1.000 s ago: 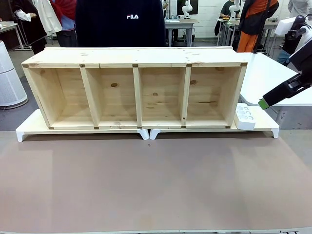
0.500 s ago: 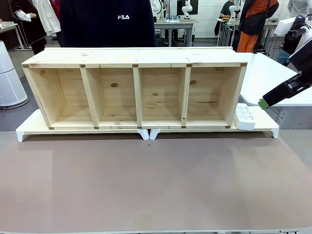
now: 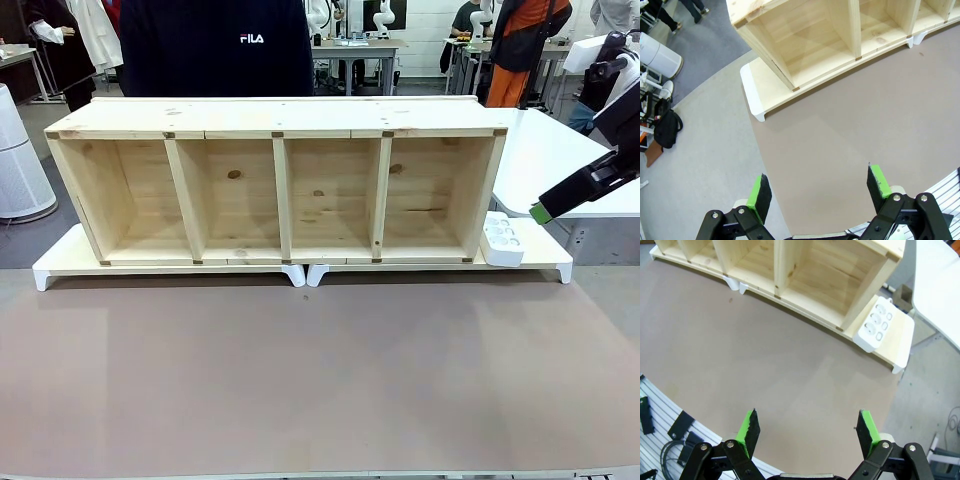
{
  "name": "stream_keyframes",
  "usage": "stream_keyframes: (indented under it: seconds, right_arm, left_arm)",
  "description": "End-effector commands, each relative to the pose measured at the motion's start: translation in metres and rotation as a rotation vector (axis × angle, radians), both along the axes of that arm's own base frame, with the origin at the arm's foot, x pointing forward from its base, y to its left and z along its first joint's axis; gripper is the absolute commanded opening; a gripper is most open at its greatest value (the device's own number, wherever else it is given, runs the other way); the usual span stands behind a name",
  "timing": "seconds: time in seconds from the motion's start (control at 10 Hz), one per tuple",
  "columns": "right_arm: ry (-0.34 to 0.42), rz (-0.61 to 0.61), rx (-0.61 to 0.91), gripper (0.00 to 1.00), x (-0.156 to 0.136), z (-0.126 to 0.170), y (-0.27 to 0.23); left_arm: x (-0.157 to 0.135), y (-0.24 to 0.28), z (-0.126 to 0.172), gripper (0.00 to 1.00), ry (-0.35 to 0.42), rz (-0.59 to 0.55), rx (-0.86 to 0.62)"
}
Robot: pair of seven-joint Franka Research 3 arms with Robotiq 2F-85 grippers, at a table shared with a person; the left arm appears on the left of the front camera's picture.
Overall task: Perform cable management.
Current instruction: When the cord part of the Power Cable appears at the lower middle area of the table and stops, grasp the cord part of the Power Cable.
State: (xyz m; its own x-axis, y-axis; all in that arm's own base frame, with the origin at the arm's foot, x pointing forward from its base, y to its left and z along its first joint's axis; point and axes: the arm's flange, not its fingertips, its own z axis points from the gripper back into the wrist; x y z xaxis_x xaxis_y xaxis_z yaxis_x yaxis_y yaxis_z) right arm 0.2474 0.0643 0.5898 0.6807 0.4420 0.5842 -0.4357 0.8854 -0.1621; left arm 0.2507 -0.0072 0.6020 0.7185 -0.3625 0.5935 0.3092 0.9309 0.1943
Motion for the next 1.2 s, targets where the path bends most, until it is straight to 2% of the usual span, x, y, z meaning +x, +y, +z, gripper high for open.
stream_keyframes:
  seconds: [0.0,1.1]
  right_arm:
    - [-0.001,0.005,-0.001,1.00,-0.0004,0.0001,0.0003]
    - [-0.001,0.005,-0.001,1.00,-0.0004,0.0001,0.0003]
  left_arm:
    - [0.0000,0.0000,0.0000,1.00,0.000,0.000,0.000]
    - [0.0000,0.0000,0.0000,1.00,0.000,0.000,0.000]
